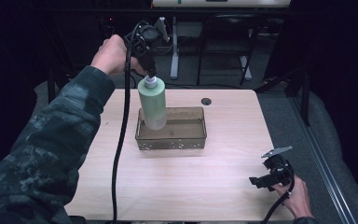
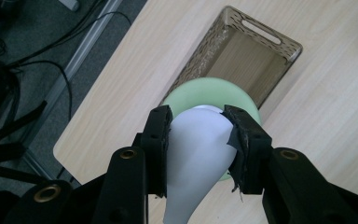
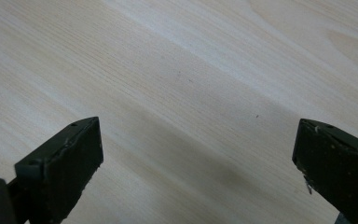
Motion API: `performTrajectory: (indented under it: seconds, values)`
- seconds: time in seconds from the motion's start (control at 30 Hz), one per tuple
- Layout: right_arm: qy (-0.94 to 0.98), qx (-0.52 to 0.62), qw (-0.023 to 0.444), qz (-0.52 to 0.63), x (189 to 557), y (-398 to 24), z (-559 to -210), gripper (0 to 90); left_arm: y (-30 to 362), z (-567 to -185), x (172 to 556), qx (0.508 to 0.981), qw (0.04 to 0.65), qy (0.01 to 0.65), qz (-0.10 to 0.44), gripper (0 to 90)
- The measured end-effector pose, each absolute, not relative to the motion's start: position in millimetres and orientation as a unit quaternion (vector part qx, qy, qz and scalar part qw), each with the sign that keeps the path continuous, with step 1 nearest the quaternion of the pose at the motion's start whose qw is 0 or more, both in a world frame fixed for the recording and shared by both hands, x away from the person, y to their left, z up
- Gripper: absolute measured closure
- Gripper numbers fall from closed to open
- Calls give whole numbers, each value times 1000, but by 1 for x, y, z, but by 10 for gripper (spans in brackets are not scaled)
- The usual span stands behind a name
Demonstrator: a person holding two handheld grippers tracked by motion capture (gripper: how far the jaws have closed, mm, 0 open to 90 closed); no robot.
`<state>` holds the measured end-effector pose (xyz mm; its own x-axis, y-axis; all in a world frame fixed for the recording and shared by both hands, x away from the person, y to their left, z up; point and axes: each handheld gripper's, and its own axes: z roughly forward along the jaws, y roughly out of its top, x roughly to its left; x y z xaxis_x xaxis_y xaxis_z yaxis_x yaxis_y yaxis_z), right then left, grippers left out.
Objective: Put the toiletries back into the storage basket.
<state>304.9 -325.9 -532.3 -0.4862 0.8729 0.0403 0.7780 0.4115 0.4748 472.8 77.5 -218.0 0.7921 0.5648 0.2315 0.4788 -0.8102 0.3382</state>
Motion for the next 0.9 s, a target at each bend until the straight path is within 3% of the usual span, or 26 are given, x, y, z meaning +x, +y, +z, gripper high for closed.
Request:
performTrajectory:
  seconds: [0.9]
  values:
    - [834,491,112,223,304,-327,-531,25,73,-247,487,943,117,278,143,628]
